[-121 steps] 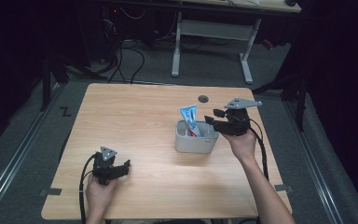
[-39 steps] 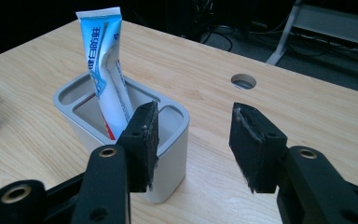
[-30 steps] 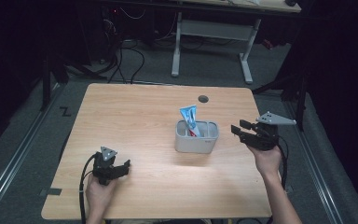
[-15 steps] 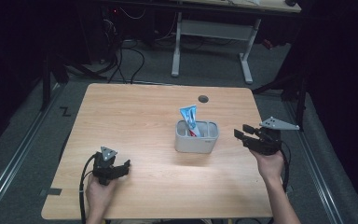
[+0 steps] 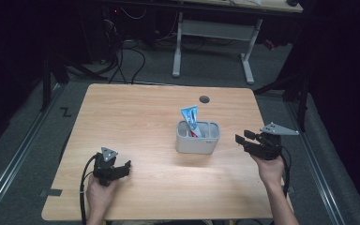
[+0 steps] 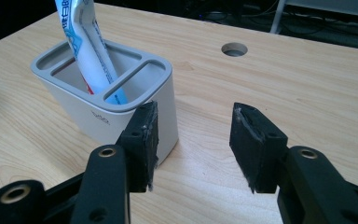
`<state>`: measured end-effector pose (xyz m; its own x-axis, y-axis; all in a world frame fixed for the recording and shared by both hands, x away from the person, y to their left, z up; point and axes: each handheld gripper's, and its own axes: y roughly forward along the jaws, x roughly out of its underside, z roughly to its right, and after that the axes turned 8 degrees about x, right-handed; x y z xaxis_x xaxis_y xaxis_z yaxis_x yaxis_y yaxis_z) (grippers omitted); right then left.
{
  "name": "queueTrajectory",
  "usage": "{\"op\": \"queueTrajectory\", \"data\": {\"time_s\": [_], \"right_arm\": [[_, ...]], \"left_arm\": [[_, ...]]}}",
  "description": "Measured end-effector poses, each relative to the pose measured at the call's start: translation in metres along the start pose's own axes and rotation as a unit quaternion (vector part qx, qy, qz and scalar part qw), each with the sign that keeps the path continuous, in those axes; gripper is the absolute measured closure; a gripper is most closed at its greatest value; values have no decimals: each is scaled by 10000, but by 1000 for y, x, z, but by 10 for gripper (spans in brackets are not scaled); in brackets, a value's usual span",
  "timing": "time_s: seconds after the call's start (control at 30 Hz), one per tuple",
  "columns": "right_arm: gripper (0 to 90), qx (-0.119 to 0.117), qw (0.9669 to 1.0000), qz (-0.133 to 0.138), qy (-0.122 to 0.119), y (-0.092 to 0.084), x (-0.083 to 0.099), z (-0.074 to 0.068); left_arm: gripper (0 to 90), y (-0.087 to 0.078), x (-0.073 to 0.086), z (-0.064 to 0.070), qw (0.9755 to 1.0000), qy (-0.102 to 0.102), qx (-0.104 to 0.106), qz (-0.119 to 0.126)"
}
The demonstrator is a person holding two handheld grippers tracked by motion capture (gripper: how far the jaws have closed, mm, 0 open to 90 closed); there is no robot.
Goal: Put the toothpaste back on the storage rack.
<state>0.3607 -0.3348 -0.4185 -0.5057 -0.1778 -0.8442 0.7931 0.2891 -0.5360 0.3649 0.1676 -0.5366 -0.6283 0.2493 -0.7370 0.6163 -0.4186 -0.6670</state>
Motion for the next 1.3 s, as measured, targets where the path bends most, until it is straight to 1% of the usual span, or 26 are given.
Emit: {"op": "queueTrajectory", "data": {"time_s": [0.2, 0.37, 0.47, 0.6, 0.67, 0.83, 1.07, 1.1, 1.3], "right_arm": [[524, -27, 9999, -67, 98, 3, 8, 1], [524, -41, 9999, -113, 91, 5, 14, 1], [524, -54, 9998, -139, 146, 6, 17, 1], [524, -70, 9996, -195, 174, 9, 22, 1], [524, -80, 9997, -181, 167, 9, 24, 1], [524, -107, 9994, -225, 251, 12, 31, 2], [523, -115, 9990, -306, 288, 16, 37, 2], [524, -120, 9989, -315, 328, 17, 39, 1], [521, -93, 9988, -376, 289, 21, 44, 0]], "left_arm": [[235, 0, 0, 0, 10000, -2, 0, 2], [235, 0, 0, 0, 10000, -1, 0, 1], [235, 0, 0, 0, 10000, -2, 0, 1], [235, 0, 0, 0, 10000, -1, 0, 1], [235, 0, 0, 0, 10000, -2, -1, 2], [235, 0, 0, 0, 10000, -1, -2, 2], [235, 0, 0, 0, 10000, -4, -3, 2], [235, 0, 0, 0, 10000, -3, -3, 2], [235, 0, 0, 0, 10000, -4, -4, 1]]}}
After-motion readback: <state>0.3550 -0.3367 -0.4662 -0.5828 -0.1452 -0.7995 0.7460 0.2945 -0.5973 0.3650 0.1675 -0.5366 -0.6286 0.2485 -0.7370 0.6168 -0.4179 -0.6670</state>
